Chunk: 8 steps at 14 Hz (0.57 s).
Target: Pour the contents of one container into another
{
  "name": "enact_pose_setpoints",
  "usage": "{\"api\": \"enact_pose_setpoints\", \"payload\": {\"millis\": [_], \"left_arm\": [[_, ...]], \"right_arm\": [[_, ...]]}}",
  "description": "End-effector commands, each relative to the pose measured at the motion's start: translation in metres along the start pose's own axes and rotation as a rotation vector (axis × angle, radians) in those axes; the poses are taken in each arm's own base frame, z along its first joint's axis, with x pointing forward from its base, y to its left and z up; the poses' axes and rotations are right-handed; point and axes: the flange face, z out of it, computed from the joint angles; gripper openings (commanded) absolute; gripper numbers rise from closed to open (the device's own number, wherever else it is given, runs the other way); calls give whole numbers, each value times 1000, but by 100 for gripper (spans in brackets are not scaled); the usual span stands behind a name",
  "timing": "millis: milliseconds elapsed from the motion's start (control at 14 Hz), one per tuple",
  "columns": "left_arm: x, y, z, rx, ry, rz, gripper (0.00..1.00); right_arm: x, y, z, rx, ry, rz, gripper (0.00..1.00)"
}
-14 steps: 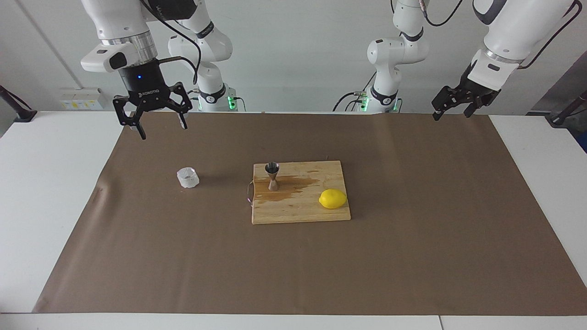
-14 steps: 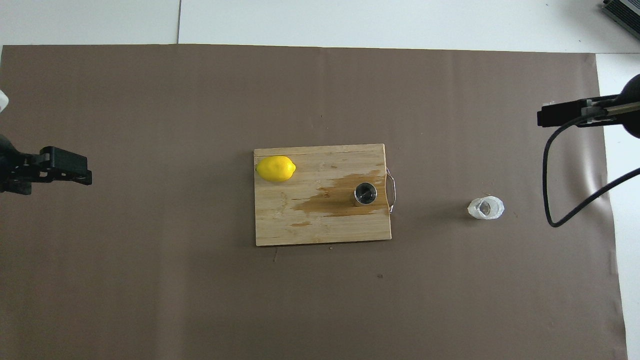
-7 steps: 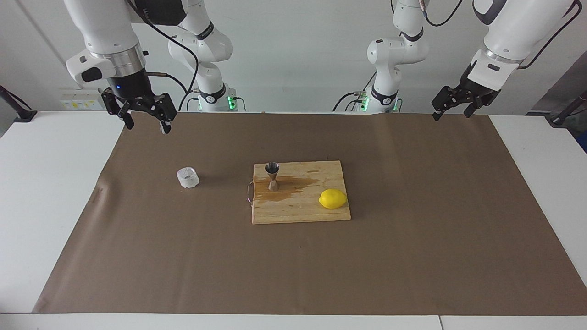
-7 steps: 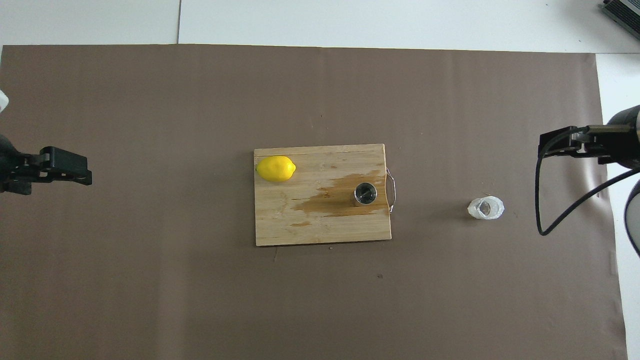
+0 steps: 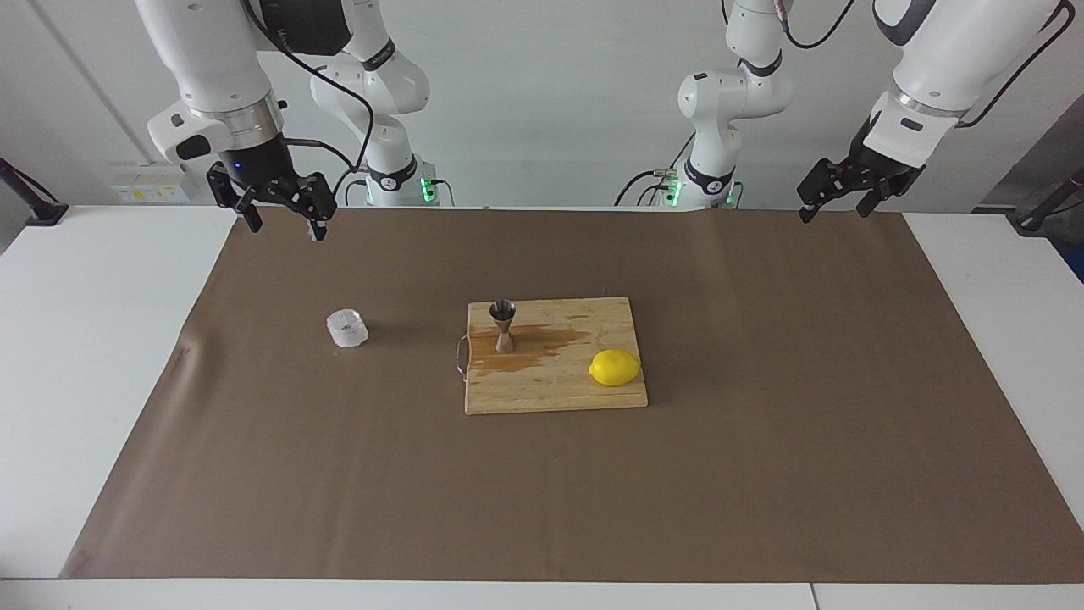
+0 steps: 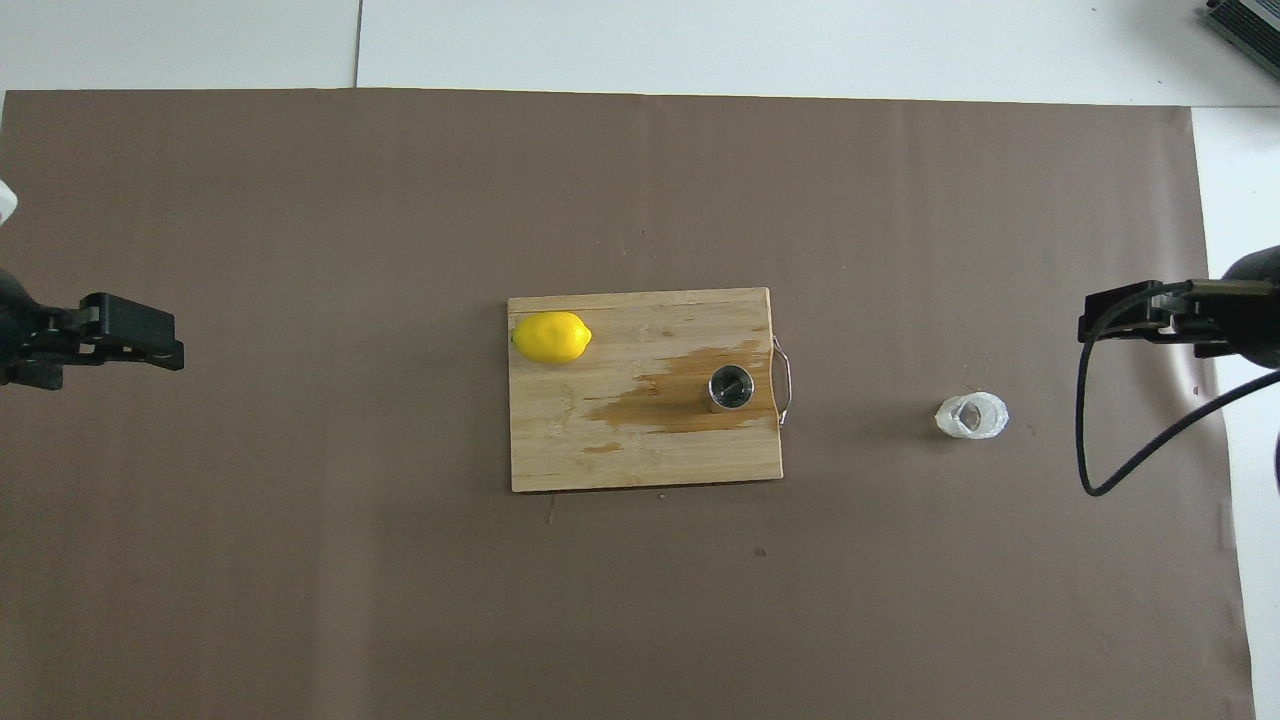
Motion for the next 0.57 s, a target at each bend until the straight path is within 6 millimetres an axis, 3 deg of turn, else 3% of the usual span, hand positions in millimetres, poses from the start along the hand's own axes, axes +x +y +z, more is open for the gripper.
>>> {"api": "enact_pose_setpoints", "payload": {"millis": [0,500], "left_arm": [[-8,-3,-1,-2,-7,-9,100],[-8,-3,-1,-2,-7,-9,100]], "right_arm": [[-4,4,0,26,-5,-9,100],[-9,1,3,24,-23,-9,100]]}}
